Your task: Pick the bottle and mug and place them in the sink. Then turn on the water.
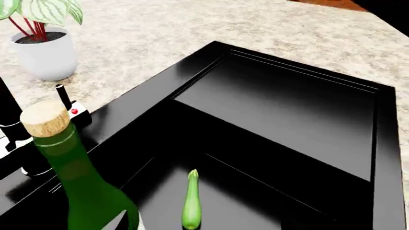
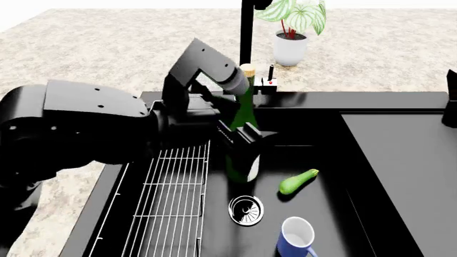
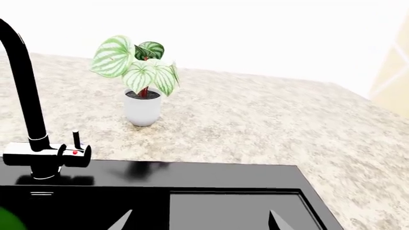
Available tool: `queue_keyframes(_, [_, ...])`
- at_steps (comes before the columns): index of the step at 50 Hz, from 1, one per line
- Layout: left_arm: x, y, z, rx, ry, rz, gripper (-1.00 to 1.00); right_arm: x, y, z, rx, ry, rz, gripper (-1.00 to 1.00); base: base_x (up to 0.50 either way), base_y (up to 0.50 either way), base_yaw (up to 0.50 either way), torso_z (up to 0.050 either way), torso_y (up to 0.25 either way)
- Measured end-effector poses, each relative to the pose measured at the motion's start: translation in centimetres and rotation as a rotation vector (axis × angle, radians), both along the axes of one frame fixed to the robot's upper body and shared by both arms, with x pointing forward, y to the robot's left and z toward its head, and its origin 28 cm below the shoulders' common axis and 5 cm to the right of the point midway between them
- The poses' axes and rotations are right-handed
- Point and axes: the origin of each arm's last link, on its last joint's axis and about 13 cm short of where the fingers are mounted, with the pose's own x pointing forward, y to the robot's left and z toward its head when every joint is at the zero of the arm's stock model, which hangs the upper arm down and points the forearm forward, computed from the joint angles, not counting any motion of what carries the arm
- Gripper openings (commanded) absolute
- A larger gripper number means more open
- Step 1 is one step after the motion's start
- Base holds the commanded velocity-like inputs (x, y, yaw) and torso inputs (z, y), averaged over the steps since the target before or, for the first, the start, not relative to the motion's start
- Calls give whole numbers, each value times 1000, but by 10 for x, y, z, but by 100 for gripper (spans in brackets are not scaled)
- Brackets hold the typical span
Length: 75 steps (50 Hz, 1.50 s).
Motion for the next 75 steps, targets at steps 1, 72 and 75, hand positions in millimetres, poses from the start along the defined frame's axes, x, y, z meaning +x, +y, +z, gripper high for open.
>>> queue_keyframes(1, [-1, 2, 2, -7, -6, 3, 100, 1, 0, 0, 0, 0, 2, 100, 0, 0, 0, 0, 0])
queue_keyframes(72, [56, 90, 77, -138, -429, 837, 100, 166, 78, 21, 62, -95, 259, 100, 0, 0, 0, 0, 0])
queue_keyframes(75, [63, 88, 77, -142, -425, 851, 100, 177, 81, 22, 67, -98, 261, 100, 0, 0, 0, 0, 0])
